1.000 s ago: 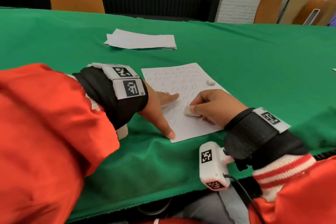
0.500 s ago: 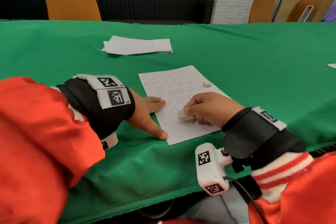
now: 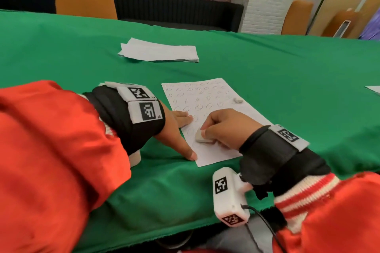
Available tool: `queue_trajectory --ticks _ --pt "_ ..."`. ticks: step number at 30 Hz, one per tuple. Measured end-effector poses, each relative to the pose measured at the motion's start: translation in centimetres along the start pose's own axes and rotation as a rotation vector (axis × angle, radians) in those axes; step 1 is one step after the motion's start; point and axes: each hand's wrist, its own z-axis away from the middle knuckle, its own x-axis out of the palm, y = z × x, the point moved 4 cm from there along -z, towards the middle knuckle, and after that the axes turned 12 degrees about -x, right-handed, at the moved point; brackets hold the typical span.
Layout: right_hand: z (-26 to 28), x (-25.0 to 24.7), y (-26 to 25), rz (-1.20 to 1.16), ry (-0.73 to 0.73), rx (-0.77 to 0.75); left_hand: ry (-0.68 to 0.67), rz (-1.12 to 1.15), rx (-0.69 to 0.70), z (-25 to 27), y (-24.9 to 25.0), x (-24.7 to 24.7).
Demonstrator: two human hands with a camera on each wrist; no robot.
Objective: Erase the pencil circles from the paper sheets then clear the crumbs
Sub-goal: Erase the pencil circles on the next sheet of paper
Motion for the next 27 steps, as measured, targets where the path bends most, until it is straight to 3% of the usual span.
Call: queue_trajectory --ticks 3,8,13,18,23,27 --pt "0.15 0.05 -0.26 -0.029 -0.084 0.007 0.003 -0.004 -0.005 0.0 0.03 -0.02" --pt "-0.11 0.26 -0.53 0.019 0.075 -0.021 0.002 -0.016 -0.018 0.07 0.06 0.06" --pt "0.12 0.42 -1.06 0.009 -0.087 -0.034 -0.01 -0.01 -0.016 0.0 0.07 0.07" --pt "-0.08 0.06 -0.64 0.022 0.052 -0.023 -0.035 -0.01 -0.013 -0.37 -0.14 0.21" --pt "0.2 0.19 -0.94 -0.003 -0.119 -0.023 -0.044 -0.001 -0.015 -0.56 -0.18 0.28" --pt "0.02 0.06 -0.84 0.011 0.007 -0.022 -0.049 0.011 -0.015 -0.49 -0.2 0.3"
